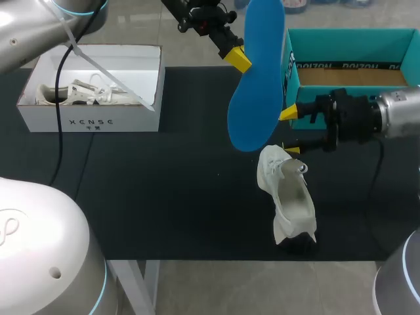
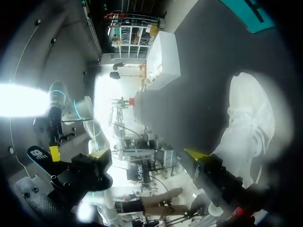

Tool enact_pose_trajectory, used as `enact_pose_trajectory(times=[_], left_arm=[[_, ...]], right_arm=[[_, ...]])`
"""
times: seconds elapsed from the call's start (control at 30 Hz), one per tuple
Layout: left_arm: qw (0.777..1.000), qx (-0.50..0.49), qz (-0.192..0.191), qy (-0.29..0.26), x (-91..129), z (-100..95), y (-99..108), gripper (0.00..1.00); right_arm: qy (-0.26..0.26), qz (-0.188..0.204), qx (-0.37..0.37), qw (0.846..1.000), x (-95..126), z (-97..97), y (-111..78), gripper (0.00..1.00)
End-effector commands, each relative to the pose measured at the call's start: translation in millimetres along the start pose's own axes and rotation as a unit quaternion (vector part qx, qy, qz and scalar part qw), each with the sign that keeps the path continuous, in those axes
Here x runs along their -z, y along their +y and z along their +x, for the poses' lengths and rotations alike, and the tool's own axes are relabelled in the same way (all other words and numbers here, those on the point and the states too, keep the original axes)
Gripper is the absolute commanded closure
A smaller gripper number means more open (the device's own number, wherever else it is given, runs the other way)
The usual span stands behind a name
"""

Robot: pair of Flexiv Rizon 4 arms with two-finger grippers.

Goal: Take the shoe out of the shoebox, open the shoe tongue, remove and reinsert the insole, then place the shoe into the shoebox

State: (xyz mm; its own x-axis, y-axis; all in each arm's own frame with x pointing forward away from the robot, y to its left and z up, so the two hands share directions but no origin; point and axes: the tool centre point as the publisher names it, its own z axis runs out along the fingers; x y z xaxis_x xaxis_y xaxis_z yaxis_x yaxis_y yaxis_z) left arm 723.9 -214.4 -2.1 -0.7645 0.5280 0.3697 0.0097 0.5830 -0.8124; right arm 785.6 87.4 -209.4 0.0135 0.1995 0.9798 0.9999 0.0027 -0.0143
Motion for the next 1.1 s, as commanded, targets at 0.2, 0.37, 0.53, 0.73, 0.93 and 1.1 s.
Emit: enact_pose_trajectory(times=[0.2,0.37,0.53,0.73,0.93,1.1], left_arm=[[1.000,0.000,0.000,0.000,0,-0.4,0,1.00],[1.000,0.000,0.000,0.000,0,-0.4,0,1.00],[1.000,0.000,0.000,0.000,0,-0.4,0,1.00],[1.000,0.000,0.000,0.000,0,-0.4,0,1.00],[0.993,-0.098,0.018,-0.064,-12,28.4,1,1.00],[0.974,-0.192,0.025,-0.117,-29,63.5,16,1.00]], right_arm=[[-0.001,-0.001,0.000,1.000,-1,-0.2,-0.5,0.00],[-0.001,-0.001,0.000,1.000,-1,-0.2,-0.5,0.00],[-0.001,-0.001,0.000,1.000,-1,-0.2,-0.5,0.00],[-0.001,-0.001,0.000,1.000,-1,-0.2,-0.5,0.00],[-0.001,-0.001,0.000,1.000,-1,-0.2,-0.5,0.00],[-0.001,-0.001,0.000,1.000,-1,-0.2,-0.5,0.00]])
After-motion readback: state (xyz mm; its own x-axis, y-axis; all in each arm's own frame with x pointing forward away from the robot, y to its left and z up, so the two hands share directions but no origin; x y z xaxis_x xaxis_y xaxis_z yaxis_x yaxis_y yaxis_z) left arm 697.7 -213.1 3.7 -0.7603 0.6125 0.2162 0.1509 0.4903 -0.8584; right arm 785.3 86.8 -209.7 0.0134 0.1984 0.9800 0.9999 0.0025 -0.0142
